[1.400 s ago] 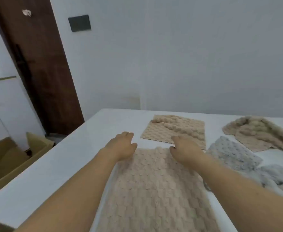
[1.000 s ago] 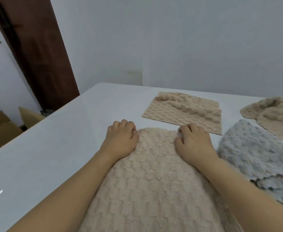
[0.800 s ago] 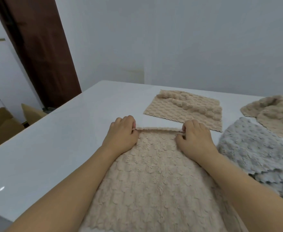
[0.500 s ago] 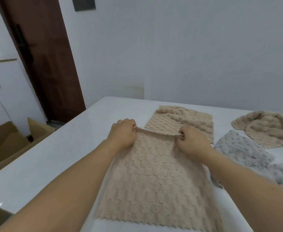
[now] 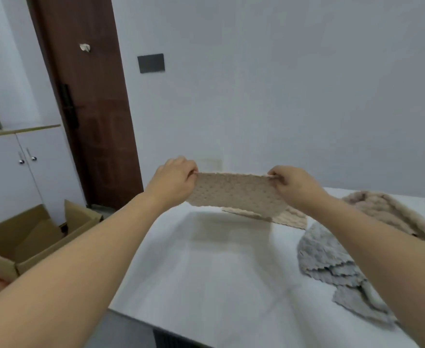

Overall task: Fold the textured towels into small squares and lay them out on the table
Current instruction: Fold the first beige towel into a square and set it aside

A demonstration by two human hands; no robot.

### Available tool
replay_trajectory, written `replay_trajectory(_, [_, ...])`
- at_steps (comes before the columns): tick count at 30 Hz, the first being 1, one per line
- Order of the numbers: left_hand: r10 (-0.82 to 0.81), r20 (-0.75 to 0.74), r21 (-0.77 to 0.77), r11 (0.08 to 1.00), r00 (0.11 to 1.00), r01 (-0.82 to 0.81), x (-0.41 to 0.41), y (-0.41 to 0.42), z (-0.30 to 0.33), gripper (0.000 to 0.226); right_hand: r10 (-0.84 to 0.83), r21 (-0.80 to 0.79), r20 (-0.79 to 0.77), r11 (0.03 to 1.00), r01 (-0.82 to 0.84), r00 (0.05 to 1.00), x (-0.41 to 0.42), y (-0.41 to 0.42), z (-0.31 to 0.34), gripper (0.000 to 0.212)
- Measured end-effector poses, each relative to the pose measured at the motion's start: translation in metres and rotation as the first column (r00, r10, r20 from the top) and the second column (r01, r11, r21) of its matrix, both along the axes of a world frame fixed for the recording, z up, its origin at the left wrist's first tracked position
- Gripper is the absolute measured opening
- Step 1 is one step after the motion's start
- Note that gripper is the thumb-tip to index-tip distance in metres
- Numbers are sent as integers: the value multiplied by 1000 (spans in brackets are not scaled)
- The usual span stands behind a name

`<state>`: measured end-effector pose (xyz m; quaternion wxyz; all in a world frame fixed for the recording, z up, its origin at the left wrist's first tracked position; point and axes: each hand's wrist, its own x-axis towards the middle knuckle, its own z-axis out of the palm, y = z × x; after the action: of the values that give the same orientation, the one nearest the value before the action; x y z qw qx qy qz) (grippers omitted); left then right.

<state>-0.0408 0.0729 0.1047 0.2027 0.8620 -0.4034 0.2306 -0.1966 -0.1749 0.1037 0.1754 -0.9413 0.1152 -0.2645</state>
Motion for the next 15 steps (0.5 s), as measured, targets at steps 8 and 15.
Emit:
replay_trajectory(8, [142,-647,475,844,749,250,-75,58,-105,14,134,151,-733,988,-33,667,-57,36,-97,12])
replay_trajectory(15, [95,-661,312,937,744,157,-58,55,-96,25,-33,-7,-836,999,50,547,-36,36,-82,27])
